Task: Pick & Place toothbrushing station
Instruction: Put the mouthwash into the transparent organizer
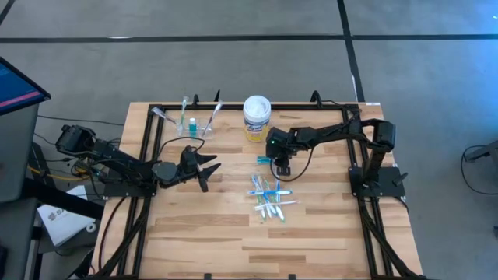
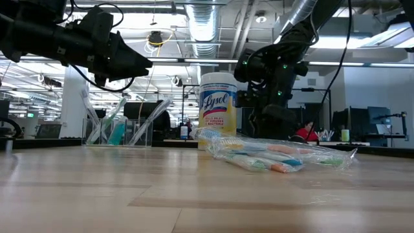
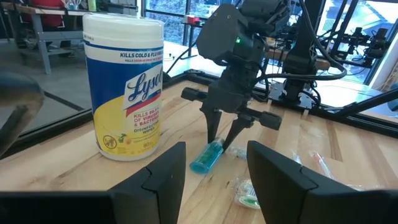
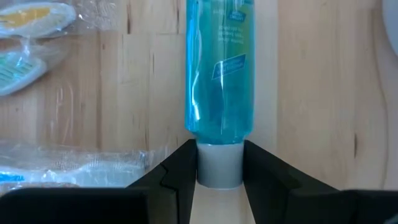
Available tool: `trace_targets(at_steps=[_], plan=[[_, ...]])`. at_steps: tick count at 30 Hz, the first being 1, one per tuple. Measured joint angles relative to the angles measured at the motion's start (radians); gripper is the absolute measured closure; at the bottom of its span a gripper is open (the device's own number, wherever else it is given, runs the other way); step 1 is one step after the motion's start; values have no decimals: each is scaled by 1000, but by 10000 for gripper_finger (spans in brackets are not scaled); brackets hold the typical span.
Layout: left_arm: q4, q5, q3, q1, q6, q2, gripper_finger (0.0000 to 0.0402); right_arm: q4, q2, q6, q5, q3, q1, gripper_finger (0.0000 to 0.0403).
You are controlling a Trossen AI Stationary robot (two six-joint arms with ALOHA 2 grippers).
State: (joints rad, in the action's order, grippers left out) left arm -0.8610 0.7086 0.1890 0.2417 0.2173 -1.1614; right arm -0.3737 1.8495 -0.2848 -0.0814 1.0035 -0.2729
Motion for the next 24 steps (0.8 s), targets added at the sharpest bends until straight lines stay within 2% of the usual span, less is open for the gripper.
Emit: trace_targets(at_steps=[7, 16, 24], plan=[[0, 0, 0, 0, 0, 0, 238, 1, -3, -3, 2, 0, 2, 315], [0, 0, 0, 0, 0, 0, 238, -13, -17, 21, 20, 2, 7, 312], [0, 0, 0, 0, 0, 0, 238, -154, -31, 8, 89, 94, 55, 317]])
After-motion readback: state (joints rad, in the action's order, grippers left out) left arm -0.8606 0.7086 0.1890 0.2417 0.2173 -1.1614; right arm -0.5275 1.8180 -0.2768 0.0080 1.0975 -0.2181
